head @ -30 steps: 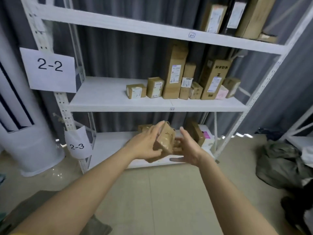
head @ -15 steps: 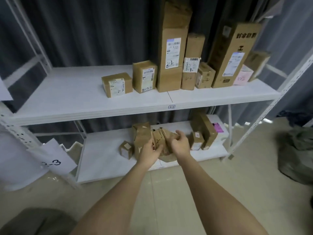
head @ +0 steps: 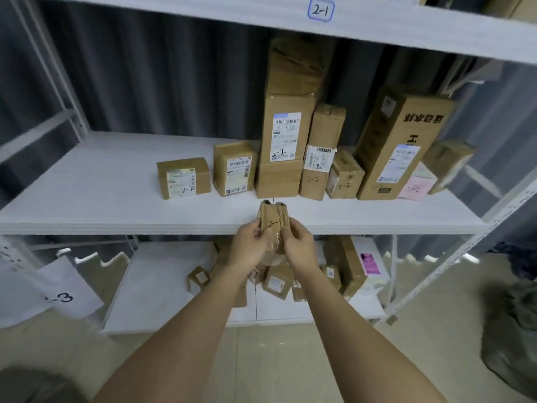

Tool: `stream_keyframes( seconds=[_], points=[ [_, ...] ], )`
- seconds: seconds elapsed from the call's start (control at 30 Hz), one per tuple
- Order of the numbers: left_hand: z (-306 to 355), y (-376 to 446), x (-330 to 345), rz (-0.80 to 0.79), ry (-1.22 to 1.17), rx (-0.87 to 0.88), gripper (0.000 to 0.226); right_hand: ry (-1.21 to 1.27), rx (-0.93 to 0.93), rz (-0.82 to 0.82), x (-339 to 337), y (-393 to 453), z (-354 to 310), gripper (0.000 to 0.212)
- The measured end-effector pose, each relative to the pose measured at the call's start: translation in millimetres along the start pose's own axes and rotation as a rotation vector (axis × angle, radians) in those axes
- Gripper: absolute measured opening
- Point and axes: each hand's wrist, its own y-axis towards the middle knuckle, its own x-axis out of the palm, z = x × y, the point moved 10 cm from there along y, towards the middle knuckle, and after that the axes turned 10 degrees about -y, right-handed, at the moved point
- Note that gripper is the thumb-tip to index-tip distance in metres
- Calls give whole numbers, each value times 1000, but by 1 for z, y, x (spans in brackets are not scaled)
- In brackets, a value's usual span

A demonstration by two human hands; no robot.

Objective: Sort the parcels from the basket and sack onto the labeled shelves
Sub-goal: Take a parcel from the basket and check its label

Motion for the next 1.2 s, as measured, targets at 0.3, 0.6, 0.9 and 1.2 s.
stream_keyframes(
  seconds=[0.3,0.6,0.9,1.2],
  points=[
    [80,14,-5,53,8,113,36,106,9,36,-35,21,-49,27],
    [158,10,-29,71,169,297,31,185,-30,-25,-43,12,-126,74],
    [232,-11,-81,247,327,252,103,394,-69,-48,-72,1,-185,51],
    [277,-17,-80,-53,21,152,90,441,-242,-32,-121,-6,-247,46]
  ],
)
